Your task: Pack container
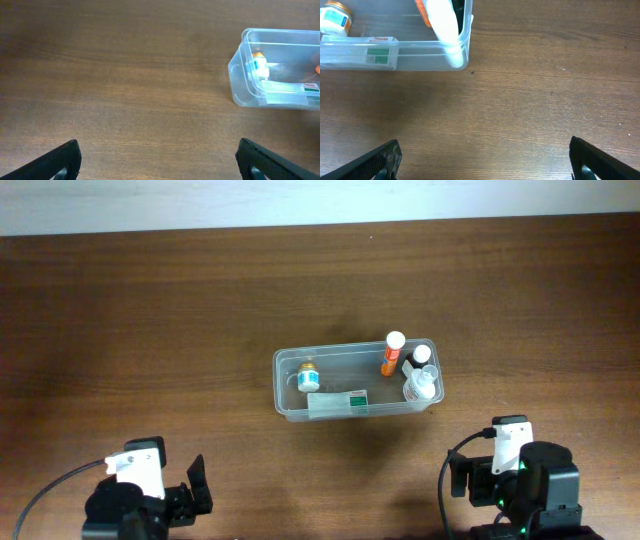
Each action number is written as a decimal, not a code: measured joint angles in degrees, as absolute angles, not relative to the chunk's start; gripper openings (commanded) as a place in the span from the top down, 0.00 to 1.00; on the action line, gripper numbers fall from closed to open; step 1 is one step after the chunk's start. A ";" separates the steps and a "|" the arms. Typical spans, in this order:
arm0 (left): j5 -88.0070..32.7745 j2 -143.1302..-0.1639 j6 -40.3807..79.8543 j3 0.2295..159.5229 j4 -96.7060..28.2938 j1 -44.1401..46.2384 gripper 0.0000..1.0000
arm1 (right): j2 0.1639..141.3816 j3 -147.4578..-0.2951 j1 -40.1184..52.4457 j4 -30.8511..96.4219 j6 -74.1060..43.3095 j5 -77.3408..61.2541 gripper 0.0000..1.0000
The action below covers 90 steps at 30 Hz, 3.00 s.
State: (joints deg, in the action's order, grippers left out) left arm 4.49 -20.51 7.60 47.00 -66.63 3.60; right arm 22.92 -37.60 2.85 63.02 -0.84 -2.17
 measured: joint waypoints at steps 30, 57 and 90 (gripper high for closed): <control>4.49 -20.49 7.60 46.92 -66.67 3.60 0.01 | 0.99 -0.58 2.94 3.99 9.04 -2.24 0.02; 4.49 -20.47 7.60 46.92 -66.65 3.42 0.01 | 0.97 -0.58 2.94 4.01 9.23 -2.24 0.02; 3.20 -0.84 7.84 1.04 -4.78 3.42 0.01 | 0.95 -0.58 2.94 4.01 9.19 -2.24 0.02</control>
State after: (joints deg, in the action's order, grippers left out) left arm 3.20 -0.84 7.84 1.04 -4.78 3.42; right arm 0.95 -0.58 2.94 4.01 9.19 -2.24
